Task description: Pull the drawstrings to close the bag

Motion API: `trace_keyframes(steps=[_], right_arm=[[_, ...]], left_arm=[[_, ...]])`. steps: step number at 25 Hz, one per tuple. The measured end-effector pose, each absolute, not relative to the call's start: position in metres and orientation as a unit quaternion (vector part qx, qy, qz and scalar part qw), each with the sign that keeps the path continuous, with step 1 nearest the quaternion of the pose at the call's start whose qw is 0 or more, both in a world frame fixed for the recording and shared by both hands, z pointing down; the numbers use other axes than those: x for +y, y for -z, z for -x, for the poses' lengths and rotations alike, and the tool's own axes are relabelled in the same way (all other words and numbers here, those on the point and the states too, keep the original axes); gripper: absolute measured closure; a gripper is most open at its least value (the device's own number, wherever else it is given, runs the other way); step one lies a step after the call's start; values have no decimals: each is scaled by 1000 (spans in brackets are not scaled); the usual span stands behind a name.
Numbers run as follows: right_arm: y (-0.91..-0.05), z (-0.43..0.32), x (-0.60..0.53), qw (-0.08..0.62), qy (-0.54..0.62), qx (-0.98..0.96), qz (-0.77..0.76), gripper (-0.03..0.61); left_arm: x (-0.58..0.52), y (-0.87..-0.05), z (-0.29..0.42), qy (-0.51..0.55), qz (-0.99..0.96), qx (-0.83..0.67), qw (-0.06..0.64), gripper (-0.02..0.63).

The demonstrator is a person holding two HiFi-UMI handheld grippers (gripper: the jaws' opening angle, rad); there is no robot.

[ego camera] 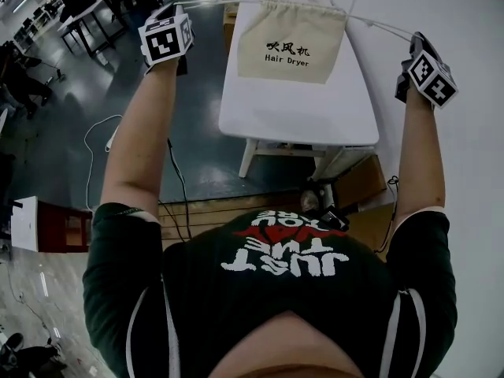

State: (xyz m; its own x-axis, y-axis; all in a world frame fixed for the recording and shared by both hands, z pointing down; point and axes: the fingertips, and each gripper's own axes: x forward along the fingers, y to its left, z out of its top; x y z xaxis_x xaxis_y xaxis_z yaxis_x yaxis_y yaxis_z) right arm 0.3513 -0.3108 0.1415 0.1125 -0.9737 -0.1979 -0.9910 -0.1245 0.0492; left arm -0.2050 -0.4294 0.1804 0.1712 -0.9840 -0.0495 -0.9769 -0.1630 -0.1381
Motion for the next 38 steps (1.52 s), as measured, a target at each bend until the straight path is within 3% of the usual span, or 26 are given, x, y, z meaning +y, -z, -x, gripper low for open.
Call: trace_keyframes(steps=[21, 38], right_arm=[[-126, -365, -294, 39, -85, 644, 759, 571], [-107, -347, -304, 36, -74, 679, 730, 571]], left_arm=[[-427, -171, 265, 28, 756, 653, 41, 604], [-420, -139, 241, 19, 778, 625, 61, 603]])
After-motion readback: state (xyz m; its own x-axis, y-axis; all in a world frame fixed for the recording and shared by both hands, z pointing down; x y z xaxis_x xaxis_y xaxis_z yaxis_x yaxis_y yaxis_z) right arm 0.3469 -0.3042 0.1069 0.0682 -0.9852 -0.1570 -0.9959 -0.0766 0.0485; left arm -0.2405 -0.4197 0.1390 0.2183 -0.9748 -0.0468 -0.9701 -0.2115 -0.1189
